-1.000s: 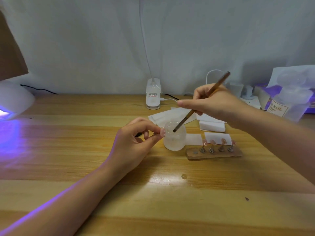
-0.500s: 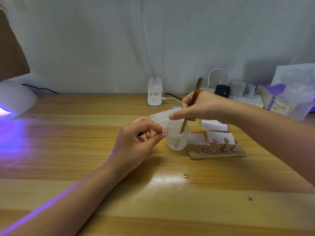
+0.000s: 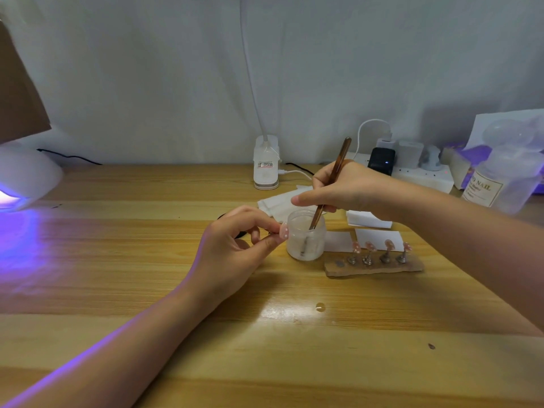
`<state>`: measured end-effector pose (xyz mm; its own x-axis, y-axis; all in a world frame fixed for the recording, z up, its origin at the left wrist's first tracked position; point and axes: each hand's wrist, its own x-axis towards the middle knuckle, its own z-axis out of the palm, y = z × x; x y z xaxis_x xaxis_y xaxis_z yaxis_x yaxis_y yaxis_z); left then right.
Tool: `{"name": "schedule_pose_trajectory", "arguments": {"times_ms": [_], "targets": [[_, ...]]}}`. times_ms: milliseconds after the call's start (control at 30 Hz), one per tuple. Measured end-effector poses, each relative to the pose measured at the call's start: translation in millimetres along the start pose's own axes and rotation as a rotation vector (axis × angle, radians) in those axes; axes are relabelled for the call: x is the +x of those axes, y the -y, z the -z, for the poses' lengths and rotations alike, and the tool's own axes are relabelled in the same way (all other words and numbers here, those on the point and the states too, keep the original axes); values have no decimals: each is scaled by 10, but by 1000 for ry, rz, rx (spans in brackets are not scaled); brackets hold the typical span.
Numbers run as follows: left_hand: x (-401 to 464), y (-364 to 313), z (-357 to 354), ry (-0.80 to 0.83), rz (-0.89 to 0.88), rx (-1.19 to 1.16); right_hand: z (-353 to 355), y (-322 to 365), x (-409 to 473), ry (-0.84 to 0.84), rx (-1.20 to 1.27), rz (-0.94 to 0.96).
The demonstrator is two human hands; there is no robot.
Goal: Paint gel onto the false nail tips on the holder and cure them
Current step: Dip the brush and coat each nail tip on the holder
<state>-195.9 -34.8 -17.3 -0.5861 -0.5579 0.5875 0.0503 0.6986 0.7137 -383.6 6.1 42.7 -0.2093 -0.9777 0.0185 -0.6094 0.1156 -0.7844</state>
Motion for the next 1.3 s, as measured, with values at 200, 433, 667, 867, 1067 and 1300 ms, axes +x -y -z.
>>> {"name": "schedule_pose_trajectory", "arguments": {"times_ms": [200, 433, 667, 867, 1067, 1300], "targets": [[-2, -9, 2, 3, -3, -6, 25, -12, -79, -77, 31, 40], [-1, -14, 4, 5, -7, -15, 19, -64, -446, -417, 234, 226], [-7, -11, -21, -4, -7, -28, -385, -325, -821, -606, 53, 614], [-21, 12, -9, 19, -11, -40, -525, -351, -824, -699, -97, 749], [-8, 48, -8, 25, -4, -20, -567, -377, -795, -720, -142, 729], [-10, 22, -11, 22, -4, -22, -556, -410, -832, -711, -60, 745]]}}
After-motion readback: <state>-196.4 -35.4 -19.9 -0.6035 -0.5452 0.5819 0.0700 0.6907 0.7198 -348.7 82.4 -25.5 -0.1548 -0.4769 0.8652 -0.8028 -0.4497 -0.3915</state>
